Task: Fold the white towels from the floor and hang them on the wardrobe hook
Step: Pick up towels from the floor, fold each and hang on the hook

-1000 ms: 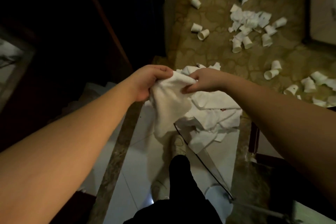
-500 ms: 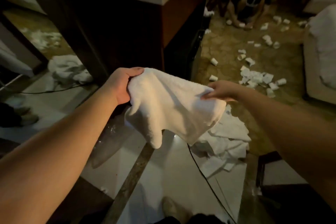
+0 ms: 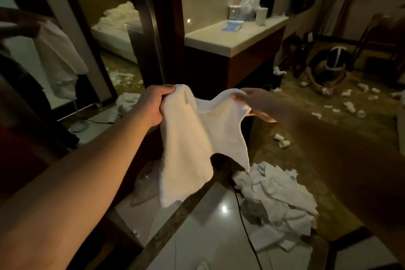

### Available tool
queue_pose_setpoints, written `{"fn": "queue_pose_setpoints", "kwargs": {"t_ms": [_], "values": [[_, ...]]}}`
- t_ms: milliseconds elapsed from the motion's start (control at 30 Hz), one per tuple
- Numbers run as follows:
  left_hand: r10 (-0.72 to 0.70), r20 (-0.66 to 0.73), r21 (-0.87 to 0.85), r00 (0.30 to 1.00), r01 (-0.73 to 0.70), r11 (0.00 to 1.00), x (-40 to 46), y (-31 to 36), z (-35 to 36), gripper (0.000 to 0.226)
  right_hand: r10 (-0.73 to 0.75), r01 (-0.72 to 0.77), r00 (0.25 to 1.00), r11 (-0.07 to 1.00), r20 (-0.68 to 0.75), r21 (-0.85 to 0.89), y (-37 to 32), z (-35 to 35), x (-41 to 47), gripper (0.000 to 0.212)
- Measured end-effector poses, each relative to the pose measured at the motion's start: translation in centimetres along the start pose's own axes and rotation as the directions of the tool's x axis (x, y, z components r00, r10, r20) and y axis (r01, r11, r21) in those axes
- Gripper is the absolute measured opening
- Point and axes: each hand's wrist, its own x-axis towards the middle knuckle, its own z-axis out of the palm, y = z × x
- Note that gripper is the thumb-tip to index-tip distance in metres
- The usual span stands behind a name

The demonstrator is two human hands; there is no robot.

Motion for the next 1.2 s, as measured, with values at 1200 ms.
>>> {"fn": "queue_pose_setpoints", "kwargs": {"t_ms": [1200], "values": [[0.190, -0.161, 0.903, 0.969, 0.067, 0.424, -37.7, -7.7, -33.3, 0.020, -0.029, -0.060, 0.995, 0.601, 0.097, 0.797, -21.5, 44.1, -28.7, 0.043]]}}
